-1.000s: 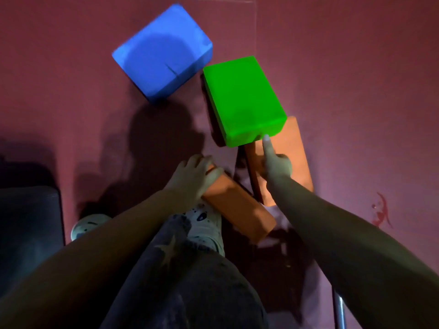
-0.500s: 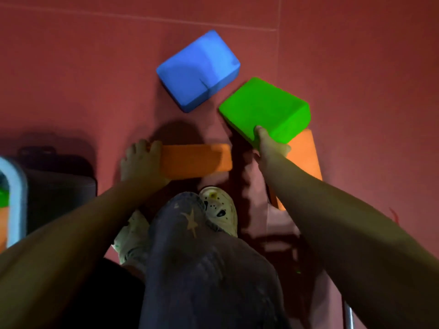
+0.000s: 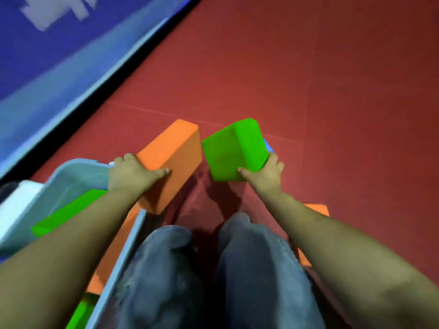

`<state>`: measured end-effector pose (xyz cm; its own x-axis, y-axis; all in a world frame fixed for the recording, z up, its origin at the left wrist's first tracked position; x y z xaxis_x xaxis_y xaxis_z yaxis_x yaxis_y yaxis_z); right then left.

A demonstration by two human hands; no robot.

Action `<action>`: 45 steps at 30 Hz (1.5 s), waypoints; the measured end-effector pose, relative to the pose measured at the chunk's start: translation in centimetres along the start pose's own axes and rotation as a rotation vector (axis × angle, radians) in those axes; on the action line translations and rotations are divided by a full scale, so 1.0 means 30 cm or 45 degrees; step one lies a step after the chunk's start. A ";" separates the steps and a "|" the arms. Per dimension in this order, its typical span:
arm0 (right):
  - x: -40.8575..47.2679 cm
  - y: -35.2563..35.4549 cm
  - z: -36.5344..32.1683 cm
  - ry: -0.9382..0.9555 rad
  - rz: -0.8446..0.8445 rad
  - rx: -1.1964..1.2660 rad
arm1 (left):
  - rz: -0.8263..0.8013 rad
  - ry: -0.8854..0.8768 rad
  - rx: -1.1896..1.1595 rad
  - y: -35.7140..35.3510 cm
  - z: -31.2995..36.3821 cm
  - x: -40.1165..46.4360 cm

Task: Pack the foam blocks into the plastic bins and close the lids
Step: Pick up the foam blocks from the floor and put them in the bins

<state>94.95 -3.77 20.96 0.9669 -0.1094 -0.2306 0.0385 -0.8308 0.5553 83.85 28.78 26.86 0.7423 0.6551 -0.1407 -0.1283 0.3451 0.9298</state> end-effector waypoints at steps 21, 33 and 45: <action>-0.779 -0.683 -0.625 0.753 -0.436 -0.274 | 0.223 0.738 -0.366 0.385 -1.107 -0.445; -0.889 -1.061 -0.597 0.947 -0.854 -0.736 | 0.216 0.917 -0.304 0.259 -1.158 -0.421; -0.787 -0.935 -0.500 0.733 -1.157 -0.824 | 0.286 0.172 -0.430 0.393 -0.664 -0.318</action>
<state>74.85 30.29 22.81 0.4896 0.7506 -0.4438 0.7067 -0.0434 0.7061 62.18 39.98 32.39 0.5815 0.8134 -0.0112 -0.5020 0.3697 0.7819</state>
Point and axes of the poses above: each hand's wrist, its own x-axis towards the middle knuckle, its own y-axis out of the back of the hand, z = x × y, the point moved 8 cm from there along x, towards the middle knuckle, and after that the axes turned 4 degrees about -y, right-handed, at the moved point
